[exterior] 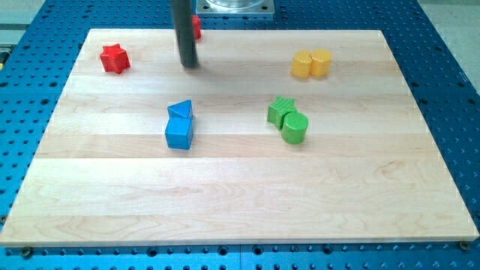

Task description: Place the red circle diagonally to the red star

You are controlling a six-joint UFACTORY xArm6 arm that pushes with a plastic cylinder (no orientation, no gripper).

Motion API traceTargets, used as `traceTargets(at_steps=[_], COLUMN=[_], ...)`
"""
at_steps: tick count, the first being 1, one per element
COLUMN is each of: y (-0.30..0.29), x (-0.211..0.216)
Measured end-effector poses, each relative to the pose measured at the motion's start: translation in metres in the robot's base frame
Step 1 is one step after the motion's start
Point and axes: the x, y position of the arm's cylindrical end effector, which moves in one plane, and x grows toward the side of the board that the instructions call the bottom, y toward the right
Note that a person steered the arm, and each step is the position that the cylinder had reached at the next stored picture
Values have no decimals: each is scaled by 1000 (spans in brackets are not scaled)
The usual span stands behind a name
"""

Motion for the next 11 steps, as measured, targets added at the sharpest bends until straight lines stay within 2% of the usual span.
traceTargets(at_steps=[2,3,4,5,6,7,9,10,11], y=[18,16,-26,-123,-163,-160,-94,-55,-41], x=[-126,-139,-133,-85,-113,-140,-136,-62,-38])
